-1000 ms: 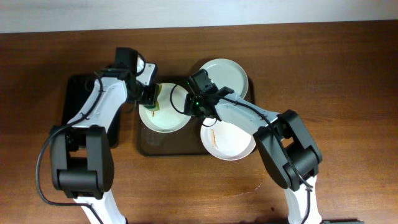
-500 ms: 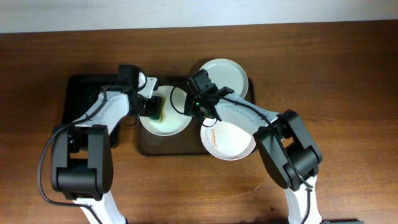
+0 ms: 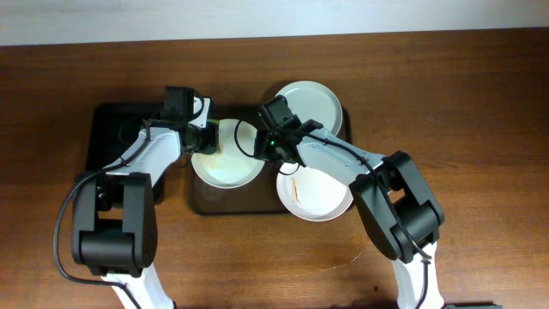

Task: Clean dirty plates on tray and stack at the side

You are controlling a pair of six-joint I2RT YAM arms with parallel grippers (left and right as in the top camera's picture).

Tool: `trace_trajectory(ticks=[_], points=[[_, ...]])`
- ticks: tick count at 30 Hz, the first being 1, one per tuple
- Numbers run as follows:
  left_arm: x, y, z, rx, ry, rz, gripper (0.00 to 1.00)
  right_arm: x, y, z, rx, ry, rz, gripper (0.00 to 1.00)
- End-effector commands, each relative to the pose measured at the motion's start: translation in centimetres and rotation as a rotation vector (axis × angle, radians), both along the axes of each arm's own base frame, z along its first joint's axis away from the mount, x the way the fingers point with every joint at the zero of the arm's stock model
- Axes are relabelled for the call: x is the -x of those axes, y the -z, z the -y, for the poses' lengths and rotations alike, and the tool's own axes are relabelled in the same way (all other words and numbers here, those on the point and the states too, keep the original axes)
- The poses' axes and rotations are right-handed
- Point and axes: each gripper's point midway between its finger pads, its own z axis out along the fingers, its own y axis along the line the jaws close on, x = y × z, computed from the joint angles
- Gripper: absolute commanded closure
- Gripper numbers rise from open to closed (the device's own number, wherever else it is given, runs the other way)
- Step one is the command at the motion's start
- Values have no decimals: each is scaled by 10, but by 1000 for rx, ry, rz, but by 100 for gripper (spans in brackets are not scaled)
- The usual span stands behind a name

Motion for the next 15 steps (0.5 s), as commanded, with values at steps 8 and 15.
trace_trajectory(ticks=[8, 15], points=[[25, -24, 32, 256, 57, -156, 99, 3, 14, 2, 9, 5, -30, 96], [-17, -20, 4, 89, 1, 26, 100, 2, 14, 2, 8, 6, -28, 96]])
